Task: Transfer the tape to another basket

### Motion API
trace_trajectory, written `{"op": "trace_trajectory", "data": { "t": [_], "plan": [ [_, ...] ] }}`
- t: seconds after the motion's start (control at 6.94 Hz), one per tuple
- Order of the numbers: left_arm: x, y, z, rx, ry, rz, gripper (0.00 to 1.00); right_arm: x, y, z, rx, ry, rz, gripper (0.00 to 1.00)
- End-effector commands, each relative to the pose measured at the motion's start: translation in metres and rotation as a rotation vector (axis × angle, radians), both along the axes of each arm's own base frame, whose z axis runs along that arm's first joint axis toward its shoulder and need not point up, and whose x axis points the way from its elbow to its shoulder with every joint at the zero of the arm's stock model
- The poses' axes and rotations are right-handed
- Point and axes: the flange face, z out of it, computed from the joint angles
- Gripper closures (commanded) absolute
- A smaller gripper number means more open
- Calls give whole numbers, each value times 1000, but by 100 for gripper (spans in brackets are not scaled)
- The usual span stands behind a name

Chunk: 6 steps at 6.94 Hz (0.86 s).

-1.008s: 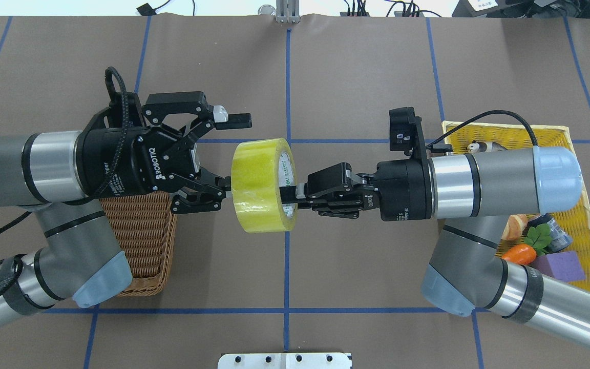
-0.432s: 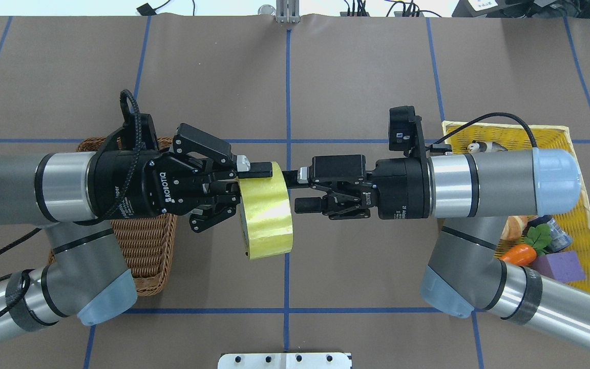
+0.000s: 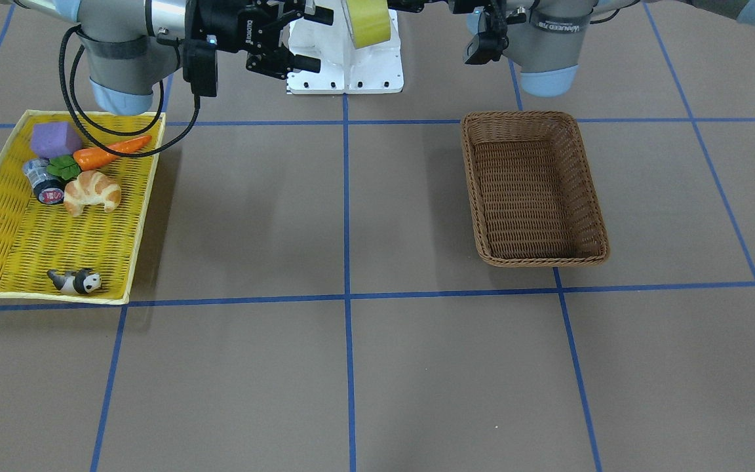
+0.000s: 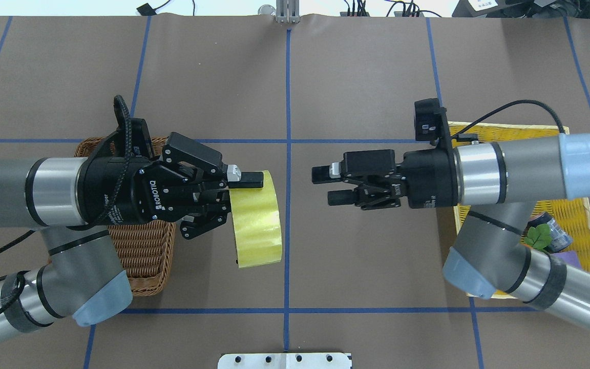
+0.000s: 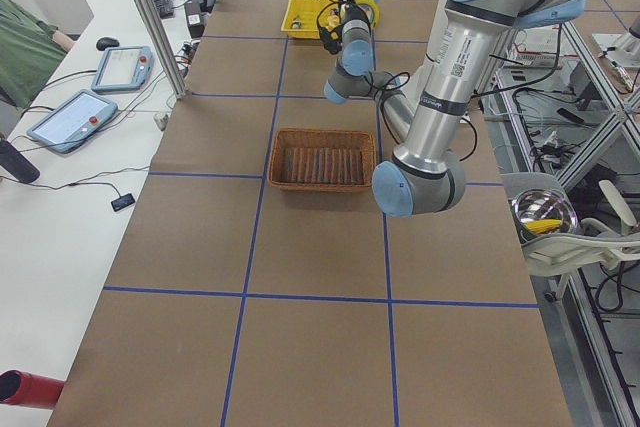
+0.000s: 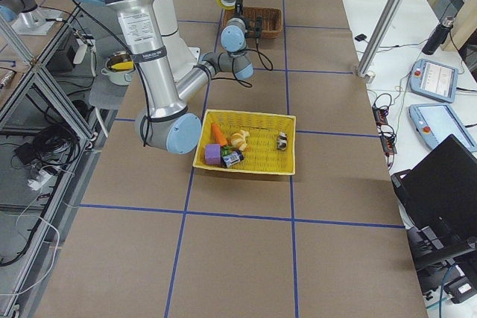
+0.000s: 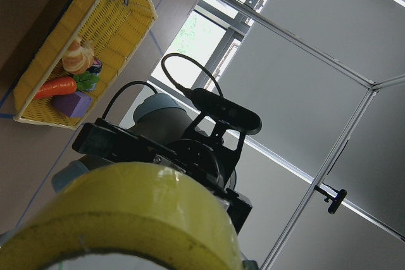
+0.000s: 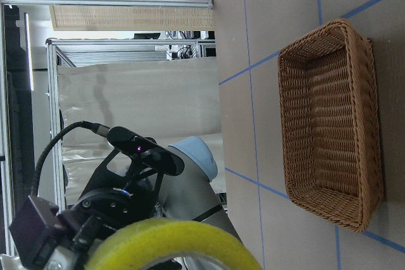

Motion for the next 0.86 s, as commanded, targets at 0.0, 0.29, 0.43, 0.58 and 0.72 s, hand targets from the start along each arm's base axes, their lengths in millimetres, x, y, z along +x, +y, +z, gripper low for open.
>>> {"op": "trace_trajectory", "data": {
  "t": [0.0,0.29,0.43,0.58,0.72],
  "plan": [
    [-7,-17,10,23,-54,-62,100,84,-64,64,117,192,34,0],
    [-28,-62,14,179,-333,-160,100,148,-133,119,288,344,216,0],
    [-42,-85,24,212,-466,-151,100,172,-162,142,392,447,310,0],
    [-50,-106,33,273,-615,-113,100,202,-186,147,432,557,362,0],
    [-59,-126,40,307,-732,-99,100,232,-205,151,431,638,394,0]
  ]
}}
